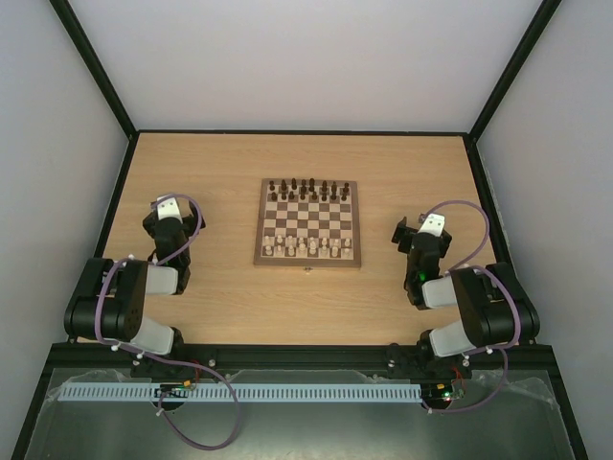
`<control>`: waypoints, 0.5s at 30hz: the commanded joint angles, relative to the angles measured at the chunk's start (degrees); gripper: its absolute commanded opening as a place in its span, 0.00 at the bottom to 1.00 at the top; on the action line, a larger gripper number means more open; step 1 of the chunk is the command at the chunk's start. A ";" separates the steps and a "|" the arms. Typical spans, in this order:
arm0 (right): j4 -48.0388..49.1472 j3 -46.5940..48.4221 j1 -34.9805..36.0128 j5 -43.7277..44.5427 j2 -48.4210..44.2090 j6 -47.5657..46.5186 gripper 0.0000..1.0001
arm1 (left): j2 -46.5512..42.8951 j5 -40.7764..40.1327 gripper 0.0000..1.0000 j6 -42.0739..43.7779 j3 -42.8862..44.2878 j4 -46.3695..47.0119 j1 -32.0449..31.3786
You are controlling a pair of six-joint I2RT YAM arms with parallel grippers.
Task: Set up the chess pieces on the board
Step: Reset both arms
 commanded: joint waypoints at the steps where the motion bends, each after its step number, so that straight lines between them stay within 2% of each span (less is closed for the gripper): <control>1: 6.78 -0.91 -1.00 0.21 0.02 1.00 0.98 | 0.52 0.41 1.00 0.22 1.19 2.02 0.11; 3: 12.45 -2.46 -2.80 -2.31 2.71 1.63 0.99 | 0.55 0.55 1.00 0.17 1.30 1.91 0.11; 4: 12.15 -2.13 -2.92 -2.10 3.63 1.61 0.99 | 0.59 0.58 1.00 0.13 1.44 1.71 0.11; 5: 7.01 -0.38 -2.93 -2.55 2.59 2.23 0.99 | 0.57 0.70 0.99 0.13 1.44 1.75 0.15; 15: 4.53 1.82 -3.70 -4.01 3.58 2.36 0.99 | 0.86 0.59 1.00 0.24 1.63 1.57 0.09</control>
